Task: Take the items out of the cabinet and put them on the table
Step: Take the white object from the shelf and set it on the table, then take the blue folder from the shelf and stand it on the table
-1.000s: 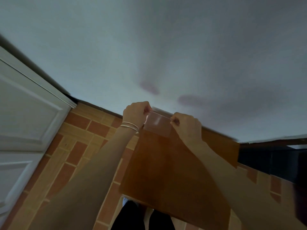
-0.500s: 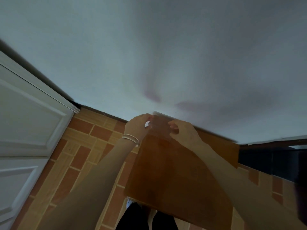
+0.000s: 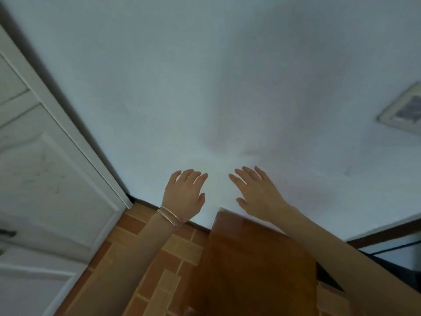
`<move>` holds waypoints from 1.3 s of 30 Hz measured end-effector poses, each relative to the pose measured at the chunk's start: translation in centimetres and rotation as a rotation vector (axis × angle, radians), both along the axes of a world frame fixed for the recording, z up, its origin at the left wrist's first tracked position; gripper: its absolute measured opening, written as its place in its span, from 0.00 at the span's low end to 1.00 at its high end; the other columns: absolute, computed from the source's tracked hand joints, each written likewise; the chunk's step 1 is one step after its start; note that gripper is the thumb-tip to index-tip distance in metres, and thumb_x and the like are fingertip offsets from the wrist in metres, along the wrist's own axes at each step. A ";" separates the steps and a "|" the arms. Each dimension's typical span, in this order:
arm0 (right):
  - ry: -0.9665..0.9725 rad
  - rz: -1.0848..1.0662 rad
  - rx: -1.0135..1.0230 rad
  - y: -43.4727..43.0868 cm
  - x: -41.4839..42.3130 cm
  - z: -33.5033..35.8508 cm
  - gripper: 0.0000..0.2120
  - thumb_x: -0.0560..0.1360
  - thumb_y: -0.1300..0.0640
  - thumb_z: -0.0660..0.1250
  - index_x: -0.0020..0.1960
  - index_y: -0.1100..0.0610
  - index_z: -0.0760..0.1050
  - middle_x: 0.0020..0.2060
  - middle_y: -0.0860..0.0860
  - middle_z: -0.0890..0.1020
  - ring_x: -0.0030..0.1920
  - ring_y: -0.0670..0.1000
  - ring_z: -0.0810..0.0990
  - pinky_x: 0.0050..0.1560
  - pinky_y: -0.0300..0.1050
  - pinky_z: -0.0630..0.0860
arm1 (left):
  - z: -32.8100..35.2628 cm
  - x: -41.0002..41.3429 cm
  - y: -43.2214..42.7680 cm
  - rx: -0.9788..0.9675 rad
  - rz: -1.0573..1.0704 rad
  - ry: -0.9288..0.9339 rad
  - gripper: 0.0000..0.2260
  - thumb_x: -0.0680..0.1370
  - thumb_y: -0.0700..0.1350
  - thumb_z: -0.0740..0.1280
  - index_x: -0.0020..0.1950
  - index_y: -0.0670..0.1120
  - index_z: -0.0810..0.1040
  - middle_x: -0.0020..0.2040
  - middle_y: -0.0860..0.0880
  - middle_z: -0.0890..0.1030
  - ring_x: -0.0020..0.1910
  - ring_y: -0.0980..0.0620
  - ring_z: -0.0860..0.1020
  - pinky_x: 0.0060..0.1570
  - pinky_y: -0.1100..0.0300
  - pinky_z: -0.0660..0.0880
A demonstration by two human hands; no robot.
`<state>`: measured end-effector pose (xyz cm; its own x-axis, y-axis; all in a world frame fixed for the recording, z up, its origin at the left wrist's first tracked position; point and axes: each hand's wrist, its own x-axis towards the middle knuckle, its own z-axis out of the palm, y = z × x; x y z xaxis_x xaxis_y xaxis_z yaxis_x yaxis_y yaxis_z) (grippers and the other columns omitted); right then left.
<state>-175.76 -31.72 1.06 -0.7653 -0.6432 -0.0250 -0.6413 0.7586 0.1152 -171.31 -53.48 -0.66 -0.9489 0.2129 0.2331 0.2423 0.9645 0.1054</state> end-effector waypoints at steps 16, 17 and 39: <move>0.148 0.692 -0.265 -11.6 10.7 12.2 0.27 0.75 0.44 0.49 0.68 0.55 0.68 0.65 0.55 0.74 0.66 0.56 0.71 0.66 0.59 0.66 | 12.3 24.2 -6.0 -0.068 0.730 0.148 0.24 0.75 0.57 0.55 0.64 0.46 0.75 0.61 0.46 0.78 0.65 0.43 0.72 0.65 0.42 0.64; 0.141 0.757 -0.265 -12.3 11.9 12.0 0.26 0.75 0.44 0.50 0.68 0.55 0.69 0.65 0.56 0.74 0.66 0.56 0.71 0.66 0.59 0.66 | 12.0 26.3 -5.7 -0.075 0.783 0.127 0.24 0.75 0.57 0.55 0.64 0.46 0.76 0.60 0.46 0.78 0.64 0.43 0.73 0.66 0.42 0.64; 0.207 1.687 -0.381 -27.1 52.3 14.3 0.24 0.63 0.48 0.65 0.58 0.51 0.78 0.55 0.52 0.81 0.54 0.53 0.80 0.53 0.51 0.77 | 13.7 71.6 1.4 -0.185 1.605 0.172 0.20 0.75 0.56 0.56 0.60 0.50 0.78 0.57 0.49 0.80 0.57 0.47 0.78 0.59 0.46 0.73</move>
